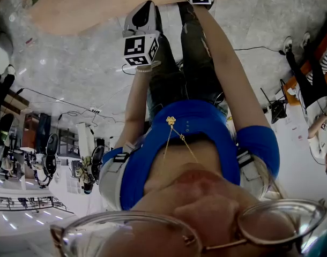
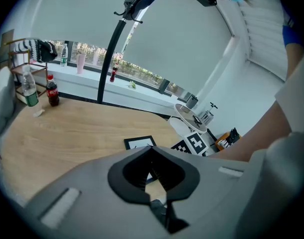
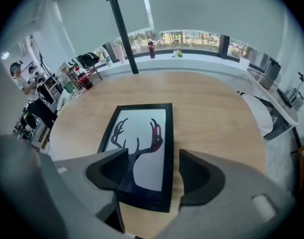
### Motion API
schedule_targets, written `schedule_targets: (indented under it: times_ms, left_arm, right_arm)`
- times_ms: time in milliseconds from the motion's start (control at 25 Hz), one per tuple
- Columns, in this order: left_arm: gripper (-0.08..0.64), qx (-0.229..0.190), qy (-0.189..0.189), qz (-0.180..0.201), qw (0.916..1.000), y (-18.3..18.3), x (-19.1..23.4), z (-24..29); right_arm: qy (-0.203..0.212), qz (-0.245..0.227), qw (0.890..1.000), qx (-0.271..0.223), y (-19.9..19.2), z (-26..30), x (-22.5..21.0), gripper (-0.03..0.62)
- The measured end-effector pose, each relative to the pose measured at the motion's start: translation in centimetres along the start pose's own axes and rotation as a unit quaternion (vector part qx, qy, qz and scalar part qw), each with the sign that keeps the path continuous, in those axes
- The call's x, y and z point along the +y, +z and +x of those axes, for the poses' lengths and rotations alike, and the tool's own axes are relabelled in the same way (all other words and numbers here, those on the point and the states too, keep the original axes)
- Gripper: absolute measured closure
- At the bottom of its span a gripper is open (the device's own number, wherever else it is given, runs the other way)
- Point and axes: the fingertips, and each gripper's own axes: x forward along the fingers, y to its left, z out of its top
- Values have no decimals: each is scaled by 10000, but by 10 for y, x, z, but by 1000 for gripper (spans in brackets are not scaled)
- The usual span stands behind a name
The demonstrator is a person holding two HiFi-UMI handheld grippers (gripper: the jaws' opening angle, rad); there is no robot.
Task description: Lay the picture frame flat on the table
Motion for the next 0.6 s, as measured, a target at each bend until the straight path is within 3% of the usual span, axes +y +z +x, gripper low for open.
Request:
schedule_targets:
  times_ms: [480,520,600]
  left_arm:
    - [563,60,-4,43,10000,-2,-5,6]
    - [563,67,-6,49,10000,-2,-5,7]
    - [563,80,-8,58,10000,-1,-5,8]
  right_arm:
    - [209,-223,9995,35,-9,-4,-3,296]
    - [205,-254,9995,21,-9,-4,-2,311]
    - [170,-349,9992,-30,-7,-6,-1,412]
